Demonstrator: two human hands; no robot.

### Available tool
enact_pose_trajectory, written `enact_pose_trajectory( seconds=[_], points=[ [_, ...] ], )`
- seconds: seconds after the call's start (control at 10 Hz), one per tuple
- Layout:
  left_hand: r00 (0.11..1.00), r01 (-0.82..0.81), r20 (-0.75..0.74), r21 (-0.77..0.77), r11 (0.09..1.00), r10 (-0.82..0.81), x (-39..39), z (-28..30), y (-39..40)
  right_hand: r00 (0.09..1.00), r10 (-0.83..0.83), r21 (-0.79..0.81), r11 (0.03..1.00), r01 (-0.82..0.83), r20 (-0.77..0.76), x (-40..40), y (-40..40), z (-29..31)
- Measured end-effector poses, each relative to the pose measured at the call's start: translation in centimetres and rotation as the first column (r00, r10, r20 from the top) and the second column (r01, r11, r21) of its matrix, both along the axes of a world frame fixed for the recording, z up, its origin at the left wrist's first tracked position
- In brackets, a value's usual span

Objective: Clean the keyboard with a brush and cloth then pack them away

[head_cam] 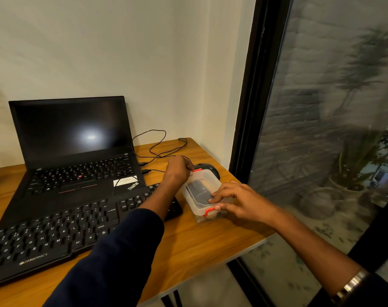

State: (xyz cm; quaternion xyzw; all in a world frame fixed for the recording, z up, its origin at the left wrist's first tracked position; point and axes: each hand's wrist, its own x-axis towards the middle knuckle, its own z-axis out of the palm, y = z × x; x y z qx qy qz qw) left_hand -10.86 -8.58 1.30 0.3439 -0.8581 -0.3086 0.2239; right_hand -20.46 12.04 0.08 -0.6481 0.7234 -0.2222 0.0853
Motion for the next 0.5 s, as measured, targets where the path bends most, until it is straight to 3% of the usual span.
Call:
enact_pose_trajectory(
  seconds=[0.2, 0.4, 0.5],
  points=[
    [1.000, 0.012, 0.029, -0.036, 0.999, -0.011, 0.0, 0.0, 0.1, 0.997, -0.017, 0.052, 0.999, 0.013, 0.078, -0.1, -0.2, 0.7],
    [0.980, 0.134, 0.165, -0.119, 0.984, -0.113, 1.0, 0.9, 0.6, 0.996, -0.029, 0.191, 0.981, 0.013, 0.082, 1.4, -1.1, 3.6],
    [0.973, 0.146, 0.199, -0.136, 0.980, -0.117, 1.9, 1.7, 0.8, 0.992, -0.106, 0.148, 0.982, 0.115, -0.065, 2.6, -2.6, 4.6]
  ],
)
